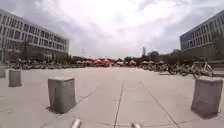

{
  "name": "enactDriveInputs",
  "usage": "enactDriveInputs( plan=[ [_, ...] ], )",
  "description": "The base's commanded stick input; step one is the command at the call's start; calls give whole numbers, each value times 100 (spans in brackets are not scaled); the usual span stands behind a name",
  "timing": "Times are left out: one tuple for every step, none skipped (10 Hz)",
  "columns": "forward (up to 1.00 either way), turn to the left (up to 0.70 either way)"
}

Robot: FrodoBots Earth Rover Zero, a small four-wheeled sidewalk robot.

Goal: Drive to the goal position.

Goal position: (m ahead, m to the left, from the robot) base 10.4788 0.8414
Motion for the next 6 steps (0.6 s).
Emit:
enactDriveInputs(
  plan=[
    [85, 0],
    [85, 0],
    [85, 0],
    [85, 0],
    [85, 0],
    [85, 0]
  ],
)
